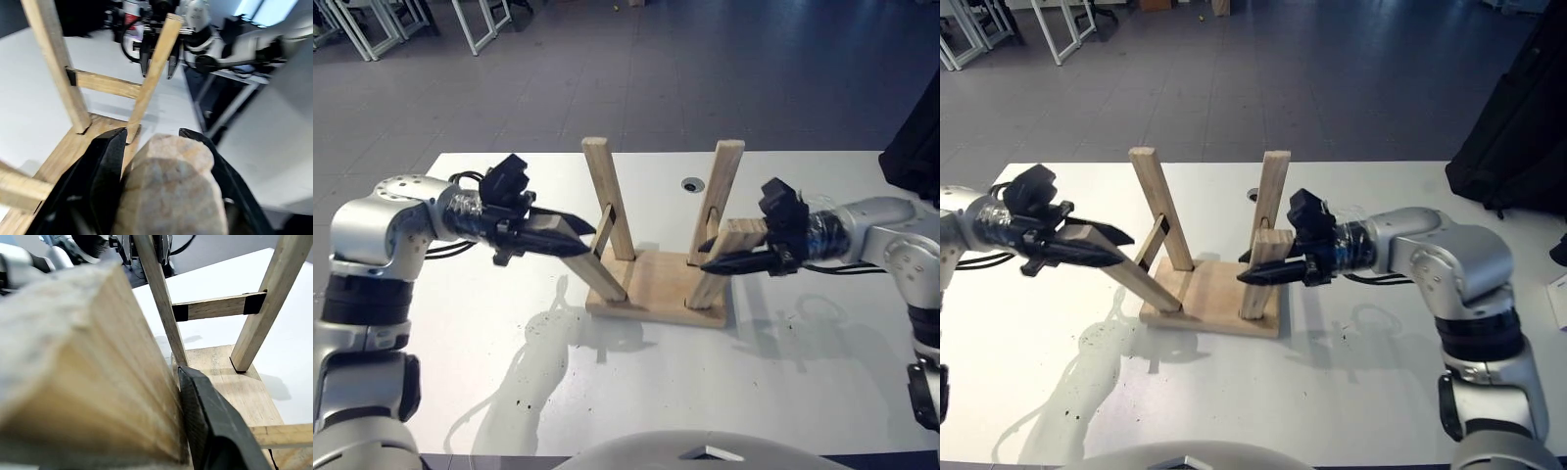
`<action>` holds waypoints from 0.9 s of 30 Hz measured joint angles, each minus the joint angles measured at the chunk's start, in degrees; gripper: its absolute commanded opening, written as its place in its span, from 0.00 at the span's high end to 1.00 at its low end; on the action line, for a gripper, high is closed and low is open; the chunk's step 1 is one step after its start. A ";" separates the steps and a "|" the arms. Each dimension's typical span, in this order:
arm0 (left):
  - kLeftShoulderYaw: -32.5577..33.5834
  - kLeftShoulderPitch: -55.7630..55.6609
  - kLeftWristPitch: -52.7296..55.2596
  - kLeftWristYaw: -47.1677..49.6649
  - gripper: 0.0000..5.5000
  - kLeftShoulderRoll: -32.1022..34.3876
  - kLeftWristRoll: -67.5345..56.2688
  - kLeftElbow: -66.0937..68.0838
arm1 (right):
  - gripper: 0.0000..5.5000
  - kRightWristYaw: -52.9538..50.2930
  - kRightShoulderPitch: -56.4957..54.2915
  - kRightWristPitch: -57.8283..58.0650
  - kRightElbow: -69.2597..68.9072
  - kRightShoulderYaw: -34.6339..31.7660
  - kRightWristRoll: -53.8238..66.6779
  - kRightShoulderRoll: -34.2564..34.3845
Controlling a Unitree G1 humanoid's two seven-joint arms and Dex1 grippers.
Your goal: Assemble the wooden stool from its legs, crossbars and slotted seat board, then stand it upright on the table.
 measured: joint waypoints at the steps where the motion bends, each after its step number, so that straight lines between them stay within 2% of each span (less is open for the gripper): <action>1: 1.20 0.63 2.90 0.46 0.67 0.94 -3.22 -2.05 | 0.72 -0.88 0.26 1.33 -0.11 -0.79 4.74 -1.30; 5: 3.65 -2.98 22.09 3.30 0.67 1.49 -15.46 -2.18 | 0.72 -5.99 -1.92 10.76 7.21 -2.50 24.77 -3.38; 8: 2.74 -11.57 37.41 7.26 0.57 -4.35 -19.21 9.01 | 0.72 -12.77 -6.73 20.02 20.66 -2.00 36.32 -0.62; 9: 1.83 -15.81 38.53 9.25 0.55 -7.22 -17.95 14.38 | 0.69 -16.03 -9.40 21.81 26.22 -1.88 36.59 2.05; 10: 0.77 -16.99 37.62 9.87 0.53 -8.20 -16.61 16.08 | 0.68 -17.19 -10.32 21.80 28.75 -1.87 35.87 3.63; 13: -4.73 -18.36 28.35 12.23 0.43 -12.81 -7.35 25.26 | 0.56 -19.91 -11.98 18.41 36.47 0.29 26.25 9.45; 16: -8.45 -20.14 20.24 12.20 0.35 -15.68 0.55 34.51 | 0.46 -17.91 -12.54 14.08 41.65 1.76 17.09 10.65; 18: -8.22 -21.07 14.51 13.58 0.34 -16.68 4.79 41.59 | 0.39 -15.60 -12.53 11.67 44.94 2.01 12.24 10.70; 23: -2.52 -25.60 5.57 16.26 0.34 -17.58 9.68 56.41 | 0.39 -11.18 -12.69 7.70 49.69 0.72 5.59 10.87; 27: 7.55 -30.72 3.09 18.38 0.34 -16.03 8.60 64.26 | 0.39 -9.25 -13.98 4.63 54.03 -2.52 1.20 10.69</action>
